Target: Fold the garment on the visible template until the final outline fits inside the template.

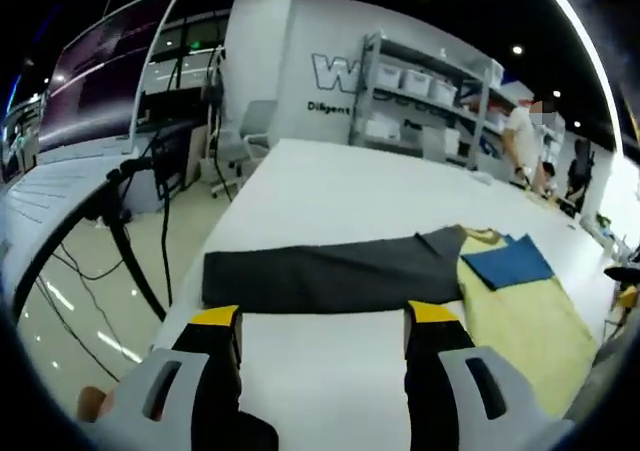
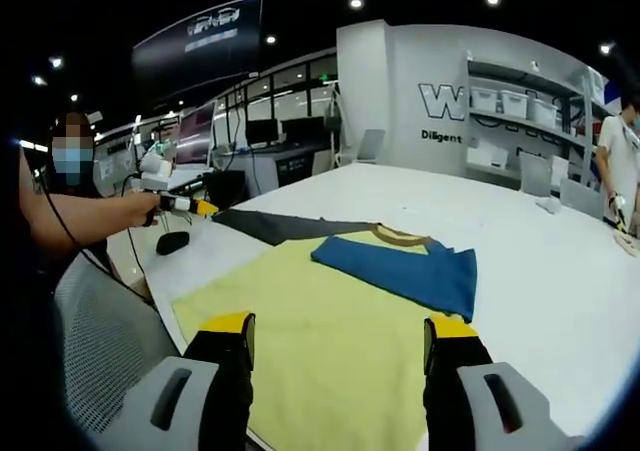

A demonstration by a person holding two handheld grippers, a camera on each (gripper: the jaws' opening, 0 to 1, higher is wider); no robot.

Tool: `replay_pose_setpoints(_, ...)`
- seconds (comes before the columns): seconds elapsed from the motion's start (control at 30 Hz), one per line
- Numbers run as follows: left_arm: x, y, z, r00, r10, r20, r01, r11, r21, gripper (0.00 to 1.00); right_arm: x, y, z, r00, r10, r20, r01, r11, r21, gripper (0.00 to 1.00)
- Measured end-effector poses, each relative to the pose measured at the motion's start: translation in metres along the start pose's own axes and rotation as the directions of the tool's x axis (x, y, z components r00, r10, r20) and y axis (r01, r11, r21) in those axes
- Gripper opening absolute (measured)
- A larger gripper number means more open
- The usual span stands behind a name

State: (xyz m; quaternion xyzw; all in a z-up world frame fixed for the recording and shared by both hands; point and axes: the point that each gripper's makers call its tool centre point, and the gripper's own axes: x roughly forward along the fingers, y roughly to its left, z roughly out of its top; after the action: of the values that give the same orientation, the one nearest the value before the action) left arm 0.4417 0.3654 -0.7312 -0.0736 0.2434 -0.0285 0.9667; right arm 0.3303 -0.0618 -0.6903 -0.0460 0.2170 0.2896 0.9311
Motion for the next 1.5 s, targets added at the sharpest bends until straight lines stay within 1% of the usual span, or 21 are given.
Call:
replay_pose_setpoints(0.03,0.003,0.004,0.001,1.000,0.004,0.002,-0.004,1.000,-0.021,0.60,0.000,0.000,-0.001,1.000,-0.001,-0.003,0.001,1.000,0.001,0.69)
replay_pose_setpoints(0.1,0.009,0.012,-0.001,1.000,0.020,-0.017,-0.020,1.000,-0.024,0.60,0.001,0.000,-0.002,1.000,0.000,-0.007,0.001,1.000,0.002,0.69)
replay_pose_setpoints(0.2,0.016,0.021,-0.002,0.999,0.030,-0.033,-0.032,0.996,-0.081,0.60,0.001,0.000,-0.002,1.000,-0.002,-0.012,0.002,1.000,0.004,0.68)
replay_pose_setpoints(0.27,0.020,0.025,0.000,0.999,0.035,-0.032,-0.037,0.996,-0.079,0.60,0.002,-0.001,-0.003,1.000,-0.004,-0.014,0.004,1.000,0.005,0.68)
replay_pose_setpoints(0.33,0.023,0.029,-0.003,0.998,0.047,-0.052,-0.052,0.995,-0.090,0.60,0.002,-0.001,-0.004,1.000,-0.004,-0.018,0.004,1.000,0.007,0.68)
replay_pose_setpoints(0.5,0.031,0.035,-0.004,0.997,0.048,-0.067,-0.055,0.992,-0.113,0.60,0.004,-0.001,-0.006,1.000,-0.007,-0.028,0.007,1.000,0.008,0.68)
replay_pose_setpoints(0.53,0.037,0.041,-0.006,0.996,0.050,-0.079,-0.059,0.992,-0.114,0.60,0.004,-0.001,-0.006,1.000,-0.007,-0.029,0.007,1.000,0.008,0.68)
replay_pose_setpoints(0.6,0.043,0.047,-0.009,0.994,0.053,-0.097,-0.065,0.991,-0.121,0.60,0.004,-0.001,-0.007,0.999,-0.008,-0.032,0.008,1.000,0.008,0.68)
replay_pose_setpoints(0.77,0.054,0.062,-0.014,0.991,0.065,-0.116,-0.080,0.988,-0.129,0.59,0.005,-0.001,-0.009,0.999,-0.010,-0.038,0.010,1.000,0.006,0.68)
replay_pose_setpoints(0.87,0.058,0.066,-0.020,0.989,0.063,-0.137,-0.086,0.982,-0.170,0.57,0.005,-0.001,-0.009,0.999,-0.010,-0.040,0.010,1.000,0.007,0.68)
replay_pose_setpoints(0.97,0.059,0.068,-0.022,0.989,0.065,-0.135,-0.091,0.977,-0.193,0.56,0.004,-0.001,-0.009,0.999,-0.011,-0.039,0.012,1.000,0.004,0.67)
replay_pose_setpoints(1.07,0.061,0.070,-0.026,0.987,0.068,-0.147,-0.098,0.973,-0.207,0.56,0.004,-0.002,-0.008,0.999,-0.014,-0.037,0.014,1.000,-0.006,0.67)
replay_pose_setpoints(1.1,0.061,0.071,-0.024,0.988,0.071,-0.134,-0.098,0.974,-0.205,0.55,0.004,-0.002,-0.008,0.999,-0.016,-0.040,0.016,1.000,-0.011,0.67)
replay_pose_setpoints(1.13,0.056,0.064,-0.024,0.988,0.070,-0.135,-0.097,0.973,-0.211,0.55,0.004,-0.001,-0.008,0.999,-0.016,-0.040,0.016,1.000,-0.013,0.67)
replay_pose_setpoints(1.37,0.051,0.053,-0.020,0.990,0.078,-0.120,-0.103,0.970,-0.218,0.54,0.004,-0.001,-0.010,0.999,-0.016,-0.049,0.015,1.000,-0.019,0.66)
replay_pose_setpoints(1.5,0.049,0.051,-0.017,0.989,0.092,-0.114,-0.115,0.969,-0.220,0.53,0.004,-0.002,-0.011,0.998,-0.018,-0.052,0.017,1.000,-0.018,0.66)
